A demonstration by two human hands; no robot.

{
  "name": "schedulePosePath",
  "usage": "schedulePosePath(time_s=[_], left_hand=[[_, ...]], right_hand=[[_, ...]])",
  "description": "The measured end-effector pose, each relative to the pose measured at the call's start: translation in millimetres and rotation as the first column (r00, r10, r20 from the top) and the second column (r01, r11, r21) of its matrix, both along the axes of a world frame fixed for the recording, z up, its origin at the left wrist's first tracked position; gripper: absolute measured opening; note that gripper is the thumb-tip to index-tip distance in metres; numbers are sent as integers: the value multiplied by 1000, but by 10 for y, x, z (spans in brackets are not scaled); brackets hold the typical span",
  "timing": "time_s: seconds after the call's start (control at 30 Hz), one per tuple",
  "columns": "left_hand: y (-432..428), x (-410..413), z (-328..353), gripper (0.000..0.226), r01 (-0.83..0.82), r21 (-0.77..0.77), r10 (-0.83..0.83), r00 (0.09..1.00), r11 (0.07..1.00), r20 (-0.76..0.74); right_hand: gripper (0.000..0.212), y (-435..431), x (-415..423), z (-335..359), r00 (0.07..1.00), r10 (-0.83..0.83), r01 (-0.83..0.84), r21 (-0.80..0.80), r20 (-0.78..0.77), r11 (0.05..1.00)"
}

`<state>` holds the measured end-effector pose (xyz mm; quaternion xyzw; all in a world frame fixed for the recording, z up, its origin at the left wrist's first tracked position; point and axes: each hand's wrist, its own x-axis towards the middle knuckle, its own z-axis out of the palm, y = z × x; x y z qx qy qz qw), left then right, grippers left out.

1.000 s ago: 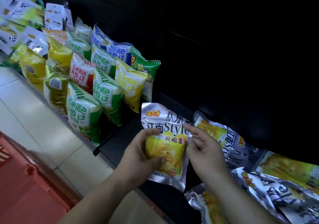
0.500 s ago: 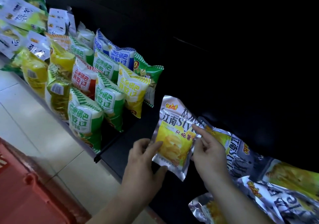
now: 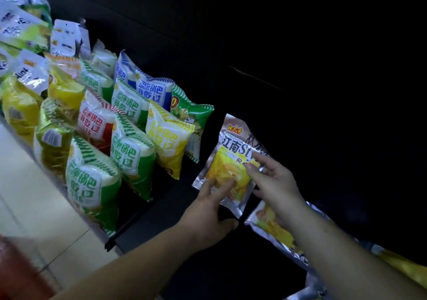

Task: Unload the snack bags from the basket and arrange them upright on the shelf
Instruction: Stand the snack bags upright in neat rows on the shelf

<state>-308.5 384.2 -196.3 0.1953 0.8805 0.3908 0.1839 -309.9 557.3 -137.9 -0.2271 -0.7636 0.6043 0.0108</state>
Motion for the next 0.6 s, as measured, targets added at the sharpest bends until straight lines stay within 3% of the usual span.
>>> schedulePosePath(time_s=[0.27, 0.5, 0.6], left_hand=[[121, -113, 60, 86, 10, -95, -15, 999, 995, -42], [210, -177, -124, 81, 127, -279, -181, 968, 952, -176], [185, -205, -153, 77, 111, -225, -152, 973, 968, -174]], right_hand=[[51, 136, 155, 100, 996, -52, 48, -57, -76, 997], [44, 214, 666, 70, 970, -222, 209, -132, -94, 969], [37, 196, 717, 17, 977, -201, 186, -166, -76, 968]])
